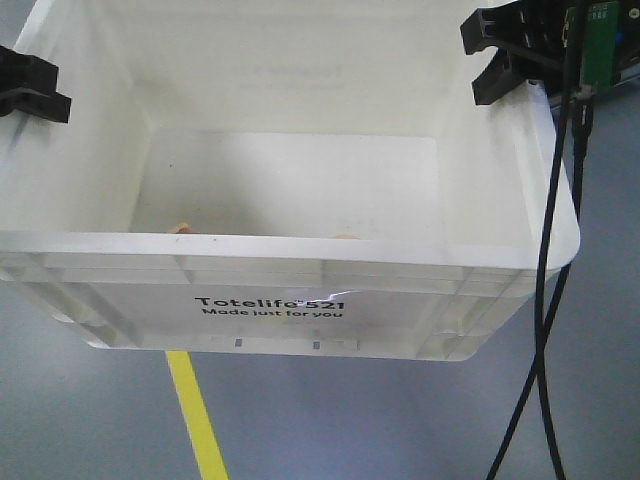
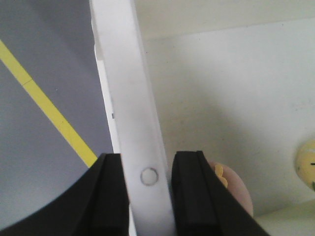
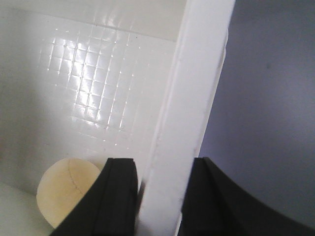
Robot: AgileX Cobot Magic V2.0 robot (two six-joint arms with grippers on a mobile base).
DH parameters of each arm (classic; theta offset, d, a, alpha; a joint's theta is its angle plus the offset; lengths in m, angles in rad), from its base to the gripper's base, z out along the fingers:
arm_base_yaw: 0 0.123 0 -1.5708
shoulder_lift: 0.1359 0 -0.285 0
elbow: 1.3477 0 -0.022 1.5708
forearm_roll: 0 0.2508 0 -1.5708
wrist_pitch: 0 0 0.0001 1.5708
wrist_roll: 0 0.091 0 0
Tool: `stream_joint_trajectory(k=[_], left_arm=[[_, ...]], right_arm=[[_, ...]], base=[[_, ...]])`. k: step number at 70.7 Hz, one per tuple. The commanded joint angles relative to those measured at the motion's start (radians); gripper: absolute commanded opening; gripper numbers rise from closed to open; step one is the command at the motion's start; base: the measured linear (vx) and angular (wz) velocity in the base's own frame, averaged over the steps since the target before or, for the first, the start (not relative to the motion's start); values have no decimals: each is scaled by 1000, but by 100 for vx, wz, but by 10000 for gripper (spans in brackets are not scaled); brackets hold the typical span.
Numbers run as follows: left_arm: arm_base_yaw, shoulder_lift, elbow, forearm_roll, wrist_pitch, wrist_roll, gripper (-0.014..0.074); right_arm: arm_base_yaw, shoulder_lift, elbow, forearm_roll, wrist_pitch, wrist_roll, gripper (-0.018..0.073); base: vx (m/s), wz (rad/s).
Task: Place moving items into box and shelve
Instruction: 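Hold the crate raised while the base drives away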
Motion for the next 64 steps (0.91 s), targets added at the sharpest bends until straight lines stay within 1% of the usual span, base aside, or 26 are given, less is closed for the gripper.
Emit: stream_joint_trajectory(k=[1, 33, 64], left_arm=[[-6, -44, -35, -46, -98, 21, -17], [-6, -44, -35, -46, -98, 21, -17], [-6, -44, -35, -43, -97, 21, -17]], right_arm=[[-1, -54, -40, 22, -25, -34, -12], [-1, -54, -40, 22, -25, -34, -12], [-1, -54, -40, 22, -25, -34, -12]], base=[[40, -45], [38, -50], [35, -60]])
